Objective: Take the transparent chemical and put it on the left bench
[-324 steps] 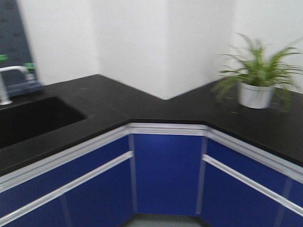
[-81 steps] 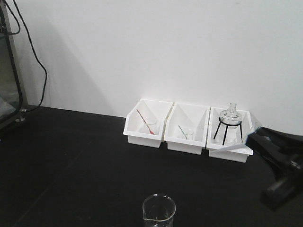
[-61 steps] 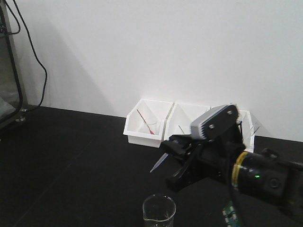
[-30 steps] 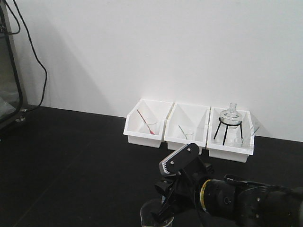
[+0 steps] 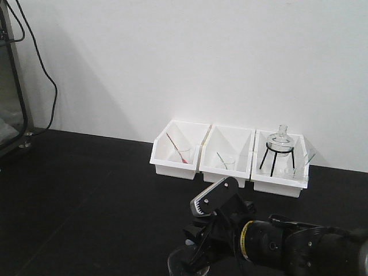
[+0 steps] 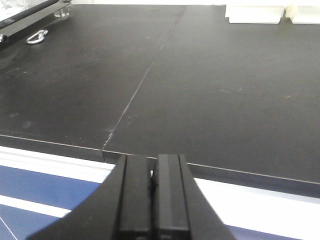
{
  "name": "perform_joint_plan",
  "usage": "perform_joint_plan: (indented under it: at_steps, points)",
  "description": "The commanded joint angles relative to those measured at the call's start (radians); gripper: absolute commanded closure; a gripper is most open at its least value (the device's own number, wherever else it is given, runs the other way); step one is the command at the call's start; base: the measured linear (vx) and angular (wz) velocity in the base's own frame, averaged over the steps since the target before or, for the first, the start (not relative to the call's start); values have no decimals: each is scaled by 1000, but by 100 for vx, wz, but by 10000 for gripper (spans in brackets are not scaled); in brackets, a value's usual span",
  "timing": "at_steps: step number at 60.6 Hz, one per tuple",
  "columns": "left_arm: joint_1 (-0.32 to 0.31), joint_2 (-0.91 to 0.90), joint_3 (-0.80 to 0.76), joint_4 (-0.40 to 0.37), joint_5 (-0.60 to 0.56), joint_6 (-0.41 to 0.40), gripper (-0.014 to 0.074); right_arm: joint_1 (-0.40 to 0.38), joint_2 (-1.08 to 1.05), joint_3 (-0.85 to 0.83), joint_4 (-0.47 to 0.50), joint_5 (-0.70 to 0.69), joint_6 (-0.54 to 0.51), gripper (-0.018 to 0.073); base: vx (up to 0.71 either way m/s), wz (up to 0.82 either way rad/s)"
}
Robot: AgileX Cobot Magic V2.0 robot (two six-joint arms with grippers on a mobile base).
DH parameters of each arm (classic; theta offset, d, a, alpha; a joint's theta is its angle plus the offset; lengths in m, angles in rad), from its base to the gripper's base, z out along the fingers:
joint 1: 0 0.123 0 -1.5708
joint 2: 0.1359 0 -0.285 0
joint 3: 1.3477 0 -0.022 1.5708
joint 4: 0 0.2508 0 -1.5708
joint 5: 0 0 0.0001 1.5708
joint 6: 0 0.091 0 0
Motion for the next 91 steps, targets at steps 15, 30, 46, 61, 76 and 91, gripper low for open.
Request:
perform_joint_plan:
  at_steps: [15,30,46,61,76,91]
  points:
    - [-2,-19,16,-1,-78,-8,600,-2,-54,-35,4,24,-9,568,0,0]
    - [-2,-19,16,-1,-78,-8,600,-1,-141,-34,4,111,-23,567,0,0]
    - [-2,-19,16,-1,-78,-8,600,-1,-463,108,9,100,98,565,0,0]
    - [-2,-19,16,-1,-78,-8,600,-2,-881,402,4,193,98,564,0,0]
    - [-2,-19,16,-1,-78,-8,600,-2,-1160,570,5,224,97,562,0,0]
    - [-2,-19,16,-1,-78,-8,600,-2,-1242,628,7,252,101,562,0,0]
